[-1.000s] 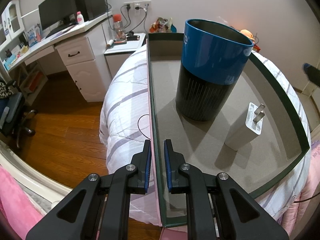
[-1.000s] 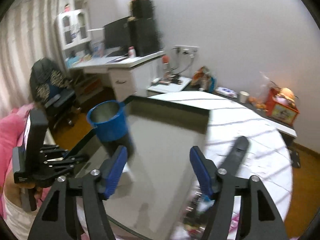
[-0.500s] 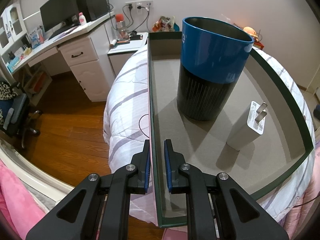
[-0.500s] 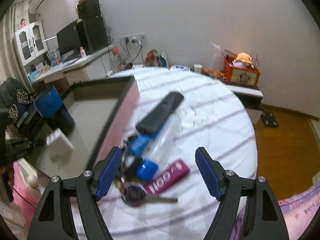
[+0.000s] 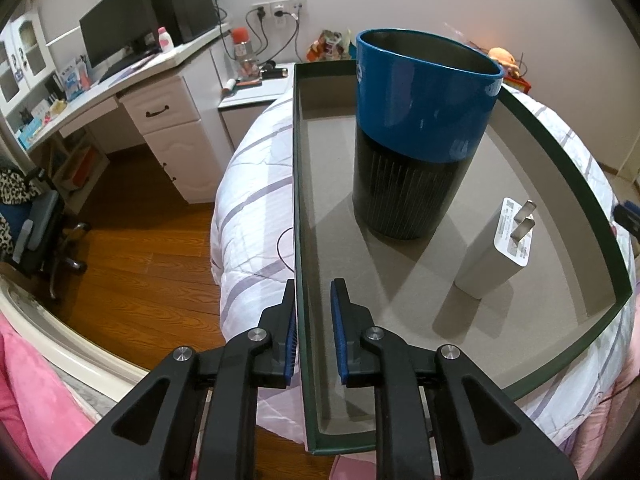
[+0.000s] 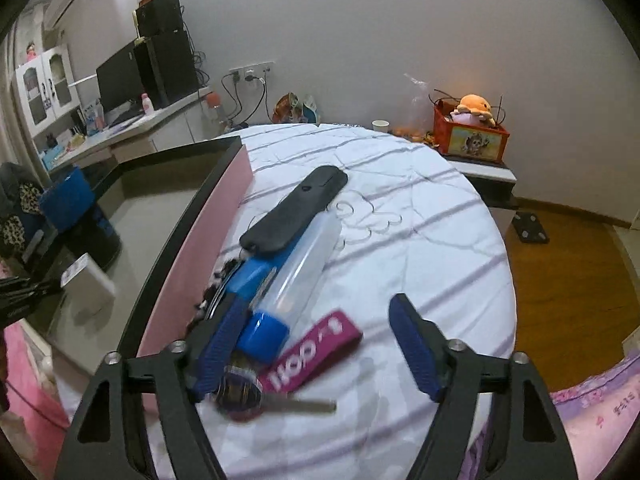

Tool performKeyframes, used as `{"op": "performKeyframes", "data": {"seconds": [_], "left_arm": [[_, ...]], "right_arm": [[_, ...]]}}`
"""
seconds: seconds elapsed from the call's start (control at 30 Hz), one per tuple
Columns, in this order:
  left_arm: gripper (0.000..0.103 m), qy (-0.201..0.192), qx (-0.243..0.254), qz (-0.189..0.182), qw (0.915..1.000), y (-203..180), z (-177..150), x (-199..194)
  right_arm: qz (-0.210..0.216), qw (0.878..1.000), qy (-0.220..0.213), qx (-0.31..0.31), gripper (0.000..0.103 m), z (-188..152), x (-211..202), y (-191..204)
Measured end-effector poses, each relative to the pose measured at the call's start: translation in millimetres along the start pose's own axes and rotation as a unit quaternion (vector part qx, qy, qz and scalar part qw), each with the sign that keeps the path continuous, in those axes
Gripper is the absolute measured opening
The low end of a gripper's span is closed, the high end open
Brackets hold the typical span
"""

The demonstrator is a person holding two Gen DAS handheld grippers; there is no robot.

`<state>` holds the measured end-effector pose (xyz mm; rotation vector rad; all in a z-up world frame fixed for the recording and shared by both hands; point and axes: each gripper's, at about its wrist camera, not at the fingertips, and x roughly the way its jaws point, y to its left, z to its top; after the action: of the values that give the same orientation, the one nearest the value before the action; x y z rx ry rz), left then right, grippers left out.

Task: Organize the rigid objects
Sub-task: 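Grasp the clear tube with blue cap using the right tool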

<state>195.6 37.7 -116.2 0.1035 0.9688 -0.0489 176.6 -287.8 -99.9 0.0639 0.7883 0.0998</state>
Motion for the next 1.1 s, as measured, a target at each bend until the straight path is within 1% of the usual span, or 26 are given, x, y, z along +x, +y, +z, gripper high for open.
{"op": "performKeyframes", "data": {"seconds": [0.03, 0.07, 0.13, 0.2, 0.3, 0.4, 0.43, 0.5, 0.57, 0.63, 0.93, 1.1], "left_arm": [[0.014, 0.000, 0.000, 0.000, 1.0000, 0, 0, 0], [0.014, 0.000, 0.000, 0.000, 1.0000, 1, 0, -1], [0.014, 0.001, 0.000, -0.002, 1.0000, 1, -1, -2], [0.014, 0.001, 0.001, -0.001, 1.0000, 1, 0, -1], [0.014, 0.001, 0.002, -0.002, 1.0000, 2, 0, -1], [0.014, 0.001, 0.002, -0.003, 1.0000, 2, 0, -1], [0.014, 0.001, 0.003, -0.002, 1.0000, 2, 0, -1], [0.014, 0.001, 0.002, -0.003, 1.0000, 1, 0, 0], [0.015, 0.000, 0.002, -0.003, 1.0000, 1, 0, 0], [0.015, 0.000, 0.002, -0.004, 1.0000, 0, 0, 1], [0.016, 0.000, 0.002, -0.004, 1.0000, 0, 0, 2], [0.016, 0.000, 0.002, -0.005, 1.0000, -1, 0, 2]], "right_arm": [[0.000, 1.000, 0.010, -0.004, 0.065, 3, 8, 2], [0.002, 1.000, 0.017, -0.006, 0.058, 6, 15, 4], [0.003, 0.999, 0.037, -0.013, 0.051, 7, 29, 7], [0.012, 0.999, 0.047, -0.016, 0.043, 7, 38, 10], [0.021, 0.997, 0.068, -0.022, 0.039, 6, 49, 12], [0.020, 0.997, 0.075, -0.025, 0.037, 6, 50, 8], [0.017, 0.997, 0.076, -0.024, 0.035, 6, 49, 3], [0.007, 0.997, 0.076, -0.018, 0.029, 7, 47, -7], [0.002, 0.997, 0.078, -0.010, 0.026, 9, 47, -16], [0.007, 0.997, 0.080, -0.005, 0.026, 10, 48, -23], [0.015, 0.997, 0.079, -0.017, 0.026, 18, 60, -23], [0.024, 0.998, 0.064, -0.015, 0.026, 16, 55, -26]]}}
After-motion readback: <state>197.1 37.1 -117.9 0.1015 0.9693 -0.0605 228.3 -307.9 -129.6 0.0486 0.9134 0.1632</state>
